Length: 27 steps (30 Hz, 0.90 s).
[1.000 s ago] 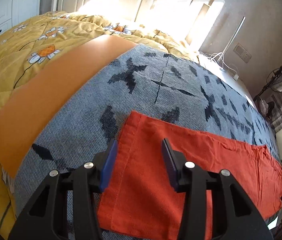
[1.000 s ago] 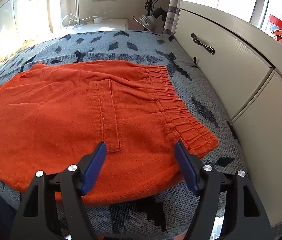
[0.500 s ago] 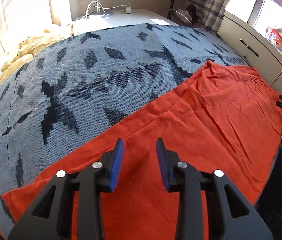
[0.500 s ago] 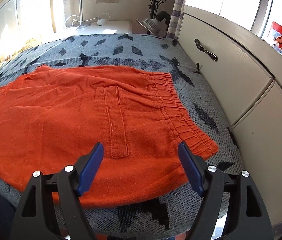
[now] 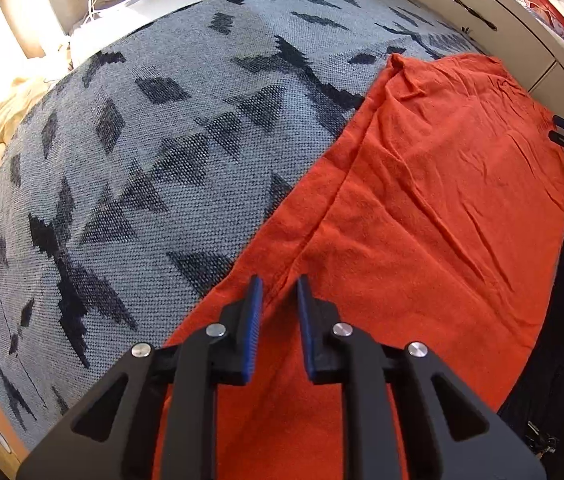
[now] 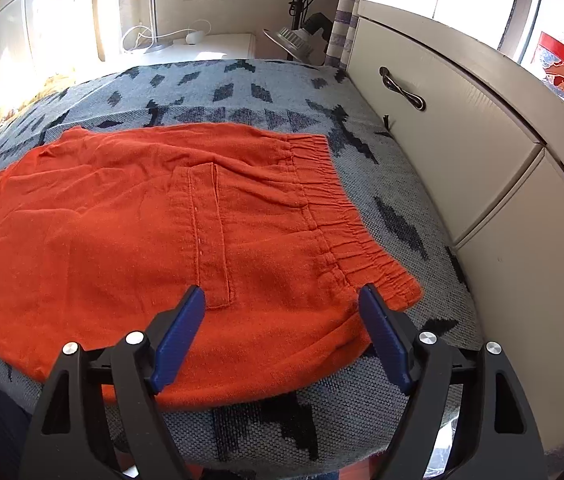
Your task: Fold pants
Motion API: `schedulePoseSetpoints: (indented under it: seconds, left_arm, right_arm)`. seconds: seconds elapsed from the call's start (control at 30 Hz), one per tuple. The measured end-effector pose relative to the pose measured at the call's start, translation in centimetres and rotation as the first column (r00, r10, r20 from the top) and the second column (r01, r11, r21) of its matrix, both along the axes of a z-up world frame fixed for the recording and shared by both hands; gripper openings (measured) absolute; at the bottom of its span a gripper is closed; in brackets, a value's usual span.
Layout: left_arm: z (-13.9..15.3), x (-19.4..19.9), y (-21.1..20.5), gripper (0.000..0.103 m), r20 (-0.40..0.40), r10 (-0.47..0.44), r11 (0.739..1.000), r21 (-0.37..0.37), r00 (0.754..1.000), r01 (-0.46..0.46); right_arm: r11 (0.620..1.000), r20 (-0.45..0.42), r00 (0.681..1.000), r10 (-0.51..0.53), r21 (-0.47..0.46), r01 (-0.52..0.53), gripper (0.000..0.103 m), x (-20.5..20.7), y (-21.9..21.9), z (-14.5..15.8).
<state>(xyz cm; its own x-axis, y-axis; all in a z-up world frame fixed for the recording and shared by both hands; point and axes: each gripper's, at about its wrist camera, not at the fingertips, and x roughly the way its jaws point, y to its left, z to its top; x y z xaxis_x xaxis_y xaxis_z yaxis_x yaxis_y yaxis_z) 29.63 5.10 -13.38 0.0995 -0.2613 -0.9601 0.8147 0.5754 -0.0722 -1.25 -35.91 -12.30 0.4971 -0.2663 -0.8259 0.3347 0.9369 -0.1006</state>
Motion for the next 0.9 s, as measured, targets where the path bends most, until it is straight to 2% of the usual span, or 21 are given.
schedulePoseSetpoints:
  seconds: [0.03, 0.13, 0.23, 0.43, 0.7, 0.8, 0.83, 0.87, 0.9]
  left_arm:
    - [0.0, -0.1, -0.2, 0.008, -0.009, -0.017, 1.0, 0.012, 1.0, 0.017]
    - [0.3, -0.7, -0.7, 0.006, 0.02, -0.048, 0.998, 0.044, 0.999, 0.047]
    - [1.1, -0.9, -0.8, 0.005, 0.054, -0.056, 0.997, 0.054, 0.997, 0.053]
    - [2.4, 0.0, -0.6, 0.005, 0.121, -0.012, 0.999, 0.049, 0.993, 0.007]
    - [0.3, 1.1, -0.6, 0.005, 0.113, 0.042, 0.997, 0.061, 0.993, -0.049]
    - [0.5, 1.2, -0.2, 0.015, 0.13, 0.074, 0.996, 0.045, 0.989, -0.081]
    - [0.6, 1.2, -0.1, 0.023, 0.142, 0.085, 0.995, 0.043, 0.986, -0.092]
    - [0.8, 1.2, 0.2, 0.03, 0.157, 0.098, 0.993, 0.045, 0.983, -0.106]
    - [1.1, 1.2, 0.5, 0.031, 0.163, 0.115, 0.992, 0.037, 0.98, -0.123]
  right_arm:
    - [1.0, -0.001, 1.0, -0.003, -0.003, 0.003, 0.077, 0.0, -0.1, 0.0]
    - [1.0, 0.004, 1.0, -0.006, 0.0, 0.006, 0.077, -0.1, -0.1, 0.2]
    - [1.0, 0.011, 1.0, -0.008, -0.004, 0.008, 0.077, -0.1, -0.2, 0.4]
    - [1.0, 0.013, 1.0, -0.003, -0.014, 0.003, 0.076, 0.4, -0.1, 0.5]
    - [1.0, 0.011, 1.0, 0.001, -0.027, -0.001, 0.076, 1.2, -0.1, 0.2]
    - [0.999, 0.038, 0.999, 0.018, -0.037, -0.017, 0.076, 1.9, -0.2, 1.2]
    - [0.999, 0.047, 0.998, 0.028, -0.039, -0.027, 0.076, 2.4, -0.2, 1.7]
    - [0.999, 0.058, 0.998, 0.037, -0.025, -0.036, 0.076, 3.0, -0.4, 2.2]
    - [0.999, 0.077, 0.996, 0.045, 0.014, -0.046, 0.076, 3.7, -0.8, 2.6]
